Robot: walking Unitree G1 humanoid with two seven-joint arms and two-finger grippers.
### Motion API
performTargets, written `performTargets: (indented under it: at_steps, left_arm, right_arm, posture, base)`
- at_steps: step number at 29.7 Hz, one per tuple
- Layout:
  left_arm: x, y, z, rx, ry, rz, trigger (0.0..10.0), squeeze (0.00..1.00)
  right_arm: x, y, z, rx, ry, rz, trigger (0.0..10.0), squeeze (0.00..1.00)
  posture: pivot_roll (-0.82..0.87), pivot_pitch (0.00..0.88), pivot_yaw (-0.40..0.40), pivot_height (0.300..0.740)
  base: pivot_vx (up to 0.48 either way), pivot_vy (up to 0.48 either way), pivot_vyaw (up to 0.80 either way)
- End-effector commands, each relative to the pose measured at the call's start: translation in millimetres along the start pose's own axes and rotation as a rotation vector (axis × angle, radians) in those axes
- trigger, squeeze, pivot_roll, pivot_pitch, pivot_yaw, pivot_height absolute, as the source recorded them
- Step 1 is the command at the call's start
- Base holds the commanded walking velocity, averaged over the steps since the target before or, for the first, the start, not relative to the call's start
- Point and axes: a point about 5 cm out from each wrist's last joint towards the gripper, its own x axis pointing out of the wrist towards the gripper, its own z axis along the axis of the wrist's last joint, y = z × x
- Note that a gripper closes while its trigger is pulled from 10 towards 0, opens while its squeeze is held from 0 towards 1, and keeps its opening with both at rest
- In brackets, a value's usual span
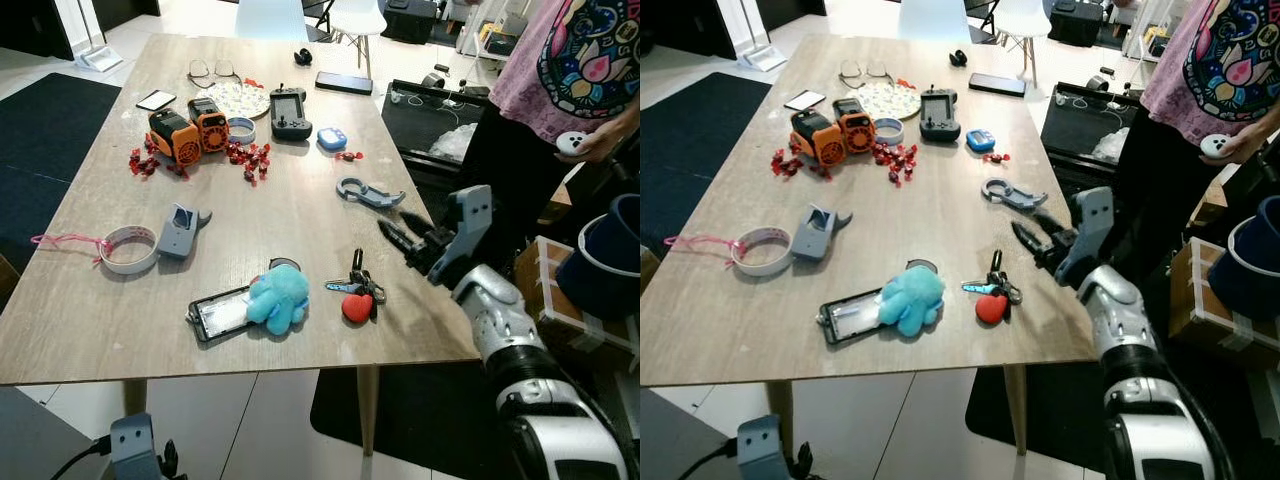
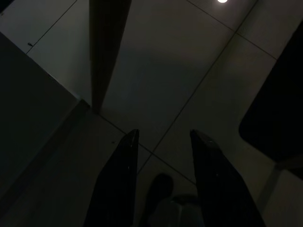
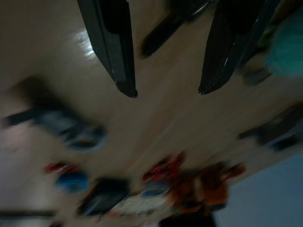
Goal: Hang keys on a hook
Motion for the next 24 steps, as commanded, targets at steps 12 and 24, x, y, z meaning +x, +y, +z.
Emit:
performTargets:
  at_steps: [12,24]
  left_arm:
    - [-3.3,-1.0,-7.4,0.005,0.029,-0.019,10.0,0.00]
    - [-3.2,-7.1,-8.2,0.003,0.032,-0.041,10.0,0.00]
  right_arm:
    - [-9.7,13.8,-20.5,0.023,0.106,0.052,10.0,0.00]
    - [-13.0,-1.4,-23.4,0.095,0.150,-0.110,10.0,0.00]
  posture:
    - [0.07,0.089,-0.076,0.740]
    - [0.06,0.095,-0.078,0.740]
  base:
    - [0.000,0.000,0.00]
    - [0.000,0.000,0.00]
